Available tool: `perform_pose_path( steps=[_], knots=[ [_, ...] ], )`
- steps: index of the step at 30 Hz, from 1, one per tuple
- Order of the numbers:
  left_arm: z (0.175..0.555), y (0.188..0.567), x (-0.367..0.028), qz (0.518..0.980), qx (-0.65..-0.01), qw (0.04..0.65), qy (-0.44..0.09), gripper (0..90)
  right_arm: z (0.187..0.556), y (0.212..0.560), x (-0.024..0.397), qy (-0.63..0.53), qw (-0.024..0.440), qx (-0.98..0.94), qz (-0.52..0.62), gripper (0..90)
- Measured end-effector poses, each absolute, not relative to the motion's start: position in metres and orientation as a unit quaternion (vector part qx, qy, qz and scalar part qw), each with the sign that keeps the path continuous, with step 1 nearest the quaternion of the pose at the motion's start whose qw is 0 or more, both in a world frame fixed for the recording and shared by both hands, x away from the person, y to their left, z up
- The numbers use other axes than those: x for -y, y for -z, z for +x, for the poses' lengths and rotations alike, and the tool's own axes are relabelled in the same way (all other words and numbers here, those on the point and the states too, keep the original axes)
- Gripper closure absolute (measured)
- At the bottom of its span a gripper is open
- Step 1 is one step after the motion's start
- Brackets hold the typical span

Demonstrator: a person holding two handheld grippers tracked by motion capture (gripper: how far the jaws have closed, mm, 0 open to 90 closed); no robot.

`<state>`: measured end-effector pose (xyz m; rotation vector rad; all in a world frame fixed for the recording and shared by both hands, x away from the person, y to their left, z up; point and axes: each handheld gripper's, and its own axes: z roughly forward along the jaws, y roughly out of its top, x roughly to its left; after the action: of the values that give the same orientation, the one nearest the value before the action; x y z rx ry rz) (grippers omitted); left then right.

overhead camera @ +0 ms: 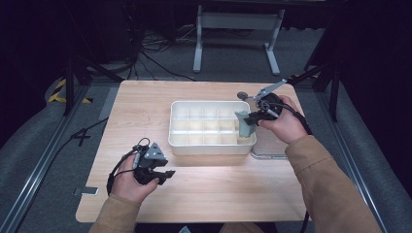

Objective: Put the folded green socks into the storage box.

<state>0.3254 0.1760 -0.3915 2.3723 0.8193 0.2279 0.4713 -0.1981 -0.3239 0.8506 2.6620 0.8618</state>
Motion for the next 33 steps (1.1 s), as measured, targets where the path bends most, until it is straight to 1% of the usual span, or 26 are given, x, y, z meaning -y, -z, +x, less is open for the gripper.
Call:
perform_pose_path(
  steps=[5, 17, 26, 33],
  knots=[
    [0.325, 0.391, -0.177, 0.896, -0.31, 0.308, -0.085, 54.5, 0.477, 0.329, 0.191, -0.269, 0.123, -0.915, 0.273, 75.0],
    [0.328, 0.391, -0.178, 0.894, -0.31, 0.311, -0.083, 55.6, 0.482, 0.359, 0.179, -0.212, 0.128, -0.928, 0.279, 76.9],
    [0.329, 0.392, -0.176, 0.894, -0.308, 0.316, -0.079, 56.2, 0.48, 0.377, 0.176, -0.171, 0.108, -0.939, 0.28, 78.1],
    [0.33, 0.392, -0.176, 0.896, -0.306, 0.311, -0.081, 56.2, 0.481, 0.384, 0.174, -0.163, 0.083, -0.938, 0.295, 78.7]
  ],
)
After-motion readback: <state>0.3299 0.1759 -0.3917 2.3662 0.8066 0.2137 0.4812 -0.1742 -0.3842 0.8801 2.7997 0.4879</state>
